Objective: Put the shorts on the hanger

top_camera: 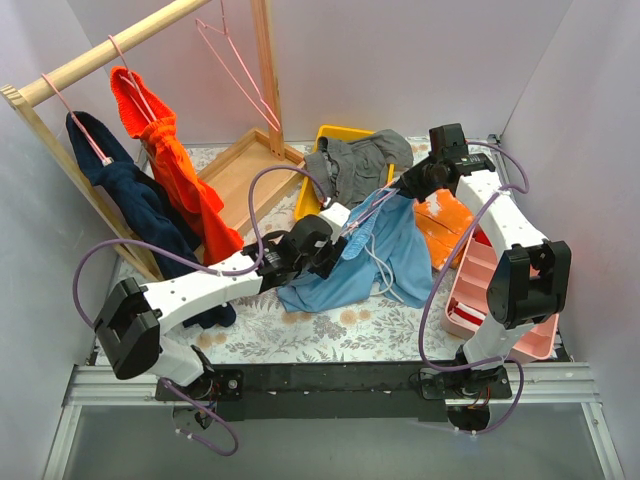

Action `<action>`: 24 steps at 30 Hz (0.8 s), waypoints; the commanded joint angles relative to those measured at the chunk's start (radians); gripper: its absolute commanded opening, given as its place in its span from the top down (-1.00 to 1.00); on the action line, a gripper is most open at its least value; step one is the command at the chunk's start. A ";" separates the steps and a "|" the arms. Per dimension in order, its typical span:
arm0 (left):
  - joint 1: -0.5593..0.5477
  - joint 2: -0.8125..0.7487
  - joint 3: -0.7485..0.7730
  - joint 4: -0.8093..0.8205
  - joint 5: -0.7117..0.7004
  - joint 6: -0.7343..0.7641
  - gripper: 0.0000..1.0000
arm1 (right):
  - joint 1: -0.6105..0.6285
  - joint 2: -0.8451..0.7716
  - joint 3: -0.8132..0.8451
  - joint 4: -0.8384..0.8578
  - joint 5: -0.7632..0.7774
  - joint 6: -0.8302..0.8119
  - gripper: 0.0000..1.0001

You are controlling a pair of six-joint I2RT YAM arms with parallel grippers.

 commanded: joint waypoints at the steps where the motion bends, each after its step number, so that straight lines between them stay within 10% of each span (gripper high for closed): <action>1: -0.017 -0.055 -0.049 0.201 -0.047 0.087 0.17 | -0.003 -0.057 0.004 0.003 -0.066 -0.015 0.97; 4: -0.024 -0.084 -0.078 0.253 0.022 0.088 1.00 | -0.003 -0.076 -0.020 0.023 -0.112 -0.043 0.97; 8: -0.024 -0.150 -0.118 0.261 0.108 0.022 1.00 | -0.003 -0.114 -0.056 0.089 -0.193 -0.130 0.89; 13: -0.024 -0.248 -0.150 0.221 0.153 -0.094 1.00 | 0.000 -0.219 -0.126 0.269 -0.270 -0.334 -0.31; 24: -0.024 -0.523 -0.066 0.016 0.150 -0.257 1.00 | 0.009 -0.411 -0.125 0.278 -0.100 -0.571 -0.55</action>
